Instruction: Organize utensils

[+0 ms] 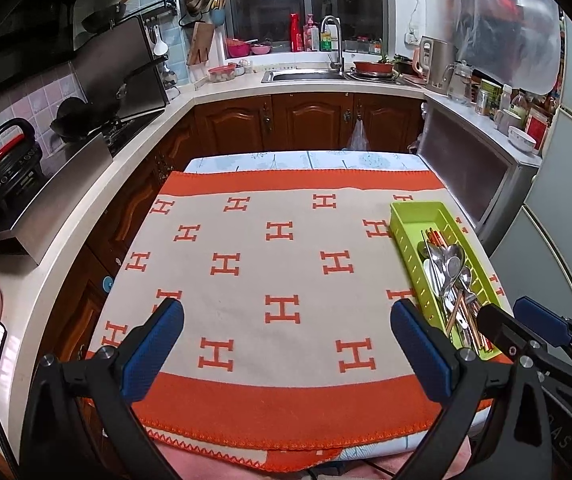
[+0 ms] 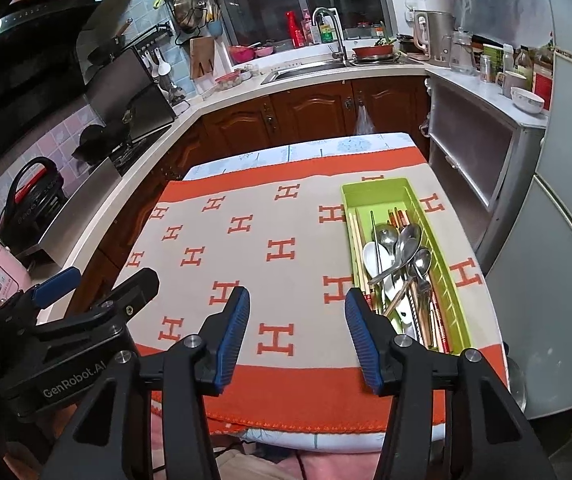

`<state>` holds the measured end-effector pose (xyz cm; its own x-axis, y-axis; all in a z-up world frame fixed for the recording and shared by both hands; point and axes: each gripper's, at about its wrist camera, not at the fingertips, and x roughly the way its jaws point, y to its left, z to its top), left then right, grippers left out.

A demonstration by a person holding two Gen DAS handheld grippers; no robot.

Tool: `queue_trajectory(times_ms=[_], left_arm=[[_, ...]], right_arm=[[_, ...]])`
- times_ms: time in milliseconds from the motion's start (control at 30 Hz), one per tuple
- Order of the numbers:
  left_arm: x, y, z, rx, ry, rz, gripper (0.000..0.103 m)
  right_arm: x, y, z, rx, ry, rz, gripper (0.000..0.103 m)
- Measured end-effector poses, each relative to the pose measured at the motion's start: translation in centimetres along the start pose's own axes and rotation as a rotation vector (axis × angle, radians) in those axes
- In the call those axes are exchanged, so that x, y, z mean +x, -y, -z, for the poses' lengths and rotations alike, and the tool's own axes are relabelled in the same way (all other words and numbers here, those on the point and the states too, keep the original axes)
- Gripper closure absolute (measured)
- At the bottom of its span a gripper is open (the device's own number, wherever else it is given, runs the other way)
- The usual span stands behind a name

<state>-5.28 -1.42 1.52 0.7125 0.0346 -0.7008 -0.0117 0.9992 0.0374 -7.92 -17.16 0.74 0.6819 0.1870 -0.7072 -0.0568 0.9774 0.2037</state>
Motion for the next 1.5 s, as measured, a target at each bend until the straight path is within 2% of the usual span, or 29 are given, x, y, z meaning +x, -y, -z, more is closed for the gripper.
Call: queue_trajectory(times_ms=[267, 500, 1500], left_arm=[[0.08, -0.45, -0.08, -0.015, -0.004, 0.006, 0.001], [-0.17, -0.37, -0.18, -0.003, 0.012, -0.02, 0.001], [0.41, -0.33, -0.63, -0.013, 0.005, -0.005, 0.001]], right_arm=[[0.06, -0.42, 0.0, -0.008, 0.009, 0.014, 0.052], [0.3, -0.7, 0.06, -0.009, 0.004, 0.017, 0.052], [0.35, -0.88, -0.02, -0.011, 0.001, 0.016, 0.052]])
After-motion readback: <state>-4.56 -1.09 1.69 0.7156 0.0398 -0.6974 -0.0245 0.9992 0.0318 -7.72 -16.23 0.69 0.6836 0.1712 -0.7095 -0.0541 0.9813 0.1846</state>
